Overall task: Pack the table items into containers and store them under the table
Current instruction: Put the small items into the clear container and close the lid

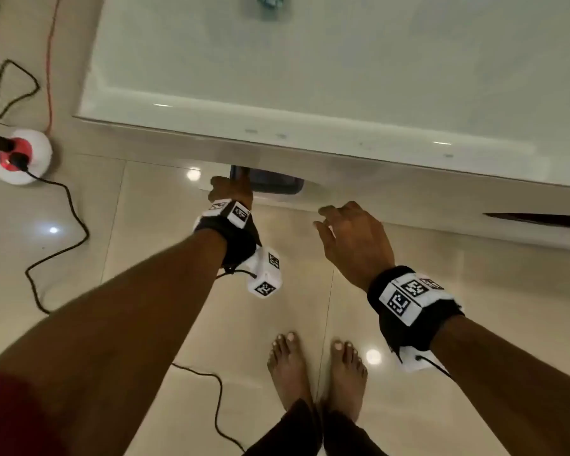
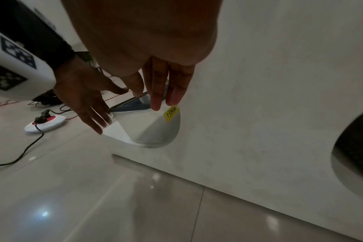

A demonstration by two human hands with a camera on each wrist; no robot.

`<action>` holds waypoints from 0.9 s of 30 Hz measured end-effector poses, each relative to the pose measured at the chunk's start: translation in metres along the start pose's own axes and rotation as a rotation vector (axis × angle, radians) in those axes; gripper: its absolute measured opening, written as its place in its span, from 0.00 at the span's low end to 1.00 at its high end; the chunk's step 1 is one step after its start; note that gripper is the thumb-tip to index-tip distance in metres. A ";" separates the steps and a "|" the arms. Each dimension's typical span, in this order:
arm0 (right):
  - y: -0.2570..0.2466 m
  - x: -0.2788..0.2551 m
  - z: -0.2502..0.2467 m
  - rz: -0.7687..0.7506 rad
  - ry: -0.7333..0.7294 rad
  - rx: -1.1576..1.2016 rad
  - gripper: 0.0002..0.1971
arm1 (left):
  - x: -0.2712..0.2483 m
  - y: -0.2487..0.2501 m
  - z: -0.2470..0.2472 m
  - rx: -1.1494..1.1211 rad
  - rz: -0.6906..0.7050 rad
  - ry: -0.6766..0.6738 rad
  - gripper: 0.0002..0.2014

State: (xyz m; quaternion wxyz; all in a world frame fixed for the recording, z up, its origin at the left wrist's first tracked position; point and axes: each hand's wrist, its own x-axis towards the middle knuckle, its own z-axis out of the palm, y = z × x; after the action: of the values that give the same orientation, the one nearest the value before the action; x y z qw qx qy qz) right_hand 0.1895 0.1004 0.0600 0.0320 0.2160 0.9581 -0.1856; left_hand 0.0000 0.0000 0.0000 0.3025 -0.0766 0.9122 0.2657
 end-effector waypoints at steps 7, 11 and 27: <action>-0.016 0.009 -0.015 0.090 -0.095 0.071 0.15 | -0.025 -0.019 -0.011 -0.125 0.017 -0.082 0.35; -0.040 -0.014 -0.044 0.121 -0.182 0.097 0.20 | -0.081 -0.030 -0.028 -0.173 0.027 -0.108 0.29; -0.108 -0.164 -0.266 0.047 -0.218 0.279 0.53 | -0.376 0.001 -0.188 -0.176 0.143 -0.303 0.26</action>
State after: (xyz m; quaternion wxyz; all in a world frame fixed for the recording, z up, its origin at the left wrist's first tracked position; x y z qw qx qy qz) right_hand 0.2968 0.0420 0.3669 0.1095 0.2191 0.9085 -0.3384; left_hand 0.2065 -0.1071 0.3503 0.4089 0.0030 0.8326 0.3735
